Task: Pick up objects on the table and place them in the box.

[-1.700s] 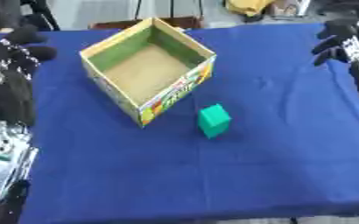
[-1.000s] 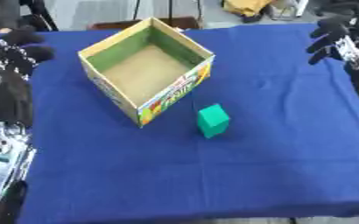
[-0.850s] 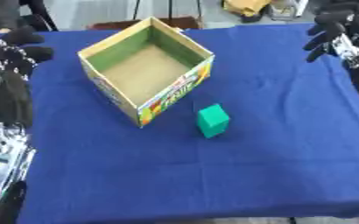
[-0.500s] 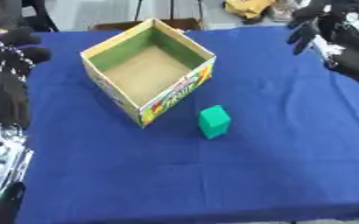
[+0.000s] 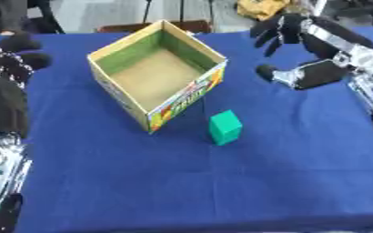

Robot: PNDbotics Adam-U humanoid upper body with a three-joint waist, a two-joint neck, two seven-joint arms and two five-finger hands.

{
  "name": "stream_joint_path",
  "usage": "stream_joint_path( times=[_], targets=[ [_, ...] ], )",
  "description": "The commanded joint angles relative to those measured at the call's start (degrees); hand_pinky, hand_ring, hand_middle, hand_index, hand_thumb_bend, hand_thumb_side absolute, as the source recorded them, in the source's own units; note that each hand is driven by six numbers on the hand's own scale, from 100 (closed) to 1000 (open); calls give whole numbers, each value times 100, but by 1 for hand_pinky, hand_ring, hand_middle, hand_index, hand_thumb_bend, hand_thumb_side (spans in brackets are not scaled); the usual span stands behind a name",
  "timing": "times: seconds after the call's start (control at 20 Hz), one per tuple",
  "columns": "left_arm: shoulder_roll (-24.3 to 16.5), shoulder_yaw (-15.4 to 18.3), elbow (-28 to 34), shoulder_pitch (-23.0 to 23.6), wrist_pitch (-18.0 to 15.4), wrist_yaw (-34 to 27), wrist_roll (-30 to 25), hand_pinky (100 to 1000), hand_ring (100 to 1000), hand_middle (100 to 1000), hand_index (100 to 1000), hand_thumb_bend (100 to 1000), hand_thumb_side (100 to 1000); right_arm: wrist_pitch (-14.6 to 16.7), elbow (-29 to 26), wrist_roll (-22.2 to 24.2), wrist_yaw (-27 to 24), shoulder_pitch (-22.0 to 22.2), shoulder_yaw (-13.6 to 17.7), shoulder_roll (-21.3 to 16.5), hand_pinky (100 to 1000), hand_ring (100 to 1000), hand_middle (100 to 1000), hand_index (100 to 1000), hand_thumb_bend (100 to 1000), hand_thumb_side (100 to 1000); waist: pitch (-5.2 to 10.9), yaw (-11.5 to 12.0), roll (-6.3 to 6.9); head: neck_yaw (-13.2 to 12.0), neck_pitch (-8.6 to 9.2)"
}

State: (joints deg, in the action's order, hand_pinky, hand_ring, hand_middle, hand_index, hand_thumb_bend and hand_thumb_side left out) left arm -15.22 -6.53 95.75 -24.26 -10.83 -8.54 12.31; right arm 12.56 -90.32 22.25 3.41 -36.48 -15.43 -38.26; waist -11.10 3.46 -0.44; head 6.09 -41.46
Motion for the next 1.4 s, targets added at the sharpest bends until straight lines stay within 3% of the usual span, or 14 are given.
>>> stream_joint_path(
  times=[0.05, 0.55, 1.4],
  targets=[
    [-74, -10, 74, -73, -7, -11, -30, 701, 615, 625, 748, 598, 1000, 196, 241, 261, 294, -214, -116, -170, 647, 766, 786, 854, 419, 342, 70, 20, -9, 18, 52],
    [-66, -16, 63, -70, -15, -17, -38, 702, 615, 625, 748, 596, 1000, 669, 901, 1113, 1087, -497, -122, 52, 664, 782, 797, 855, 428, 355, 33, 78, -28, 23, 49],
    [-55, -14, 44, -65, -29, -20, -42, 703, 615, 625, 747, 597, 1000, 1059, 1079, 1802, 1374, -535, -443, 284, 674, 790, 801, 854, 409, 377, 31, 101, -51, 40, 29]
  ],
)
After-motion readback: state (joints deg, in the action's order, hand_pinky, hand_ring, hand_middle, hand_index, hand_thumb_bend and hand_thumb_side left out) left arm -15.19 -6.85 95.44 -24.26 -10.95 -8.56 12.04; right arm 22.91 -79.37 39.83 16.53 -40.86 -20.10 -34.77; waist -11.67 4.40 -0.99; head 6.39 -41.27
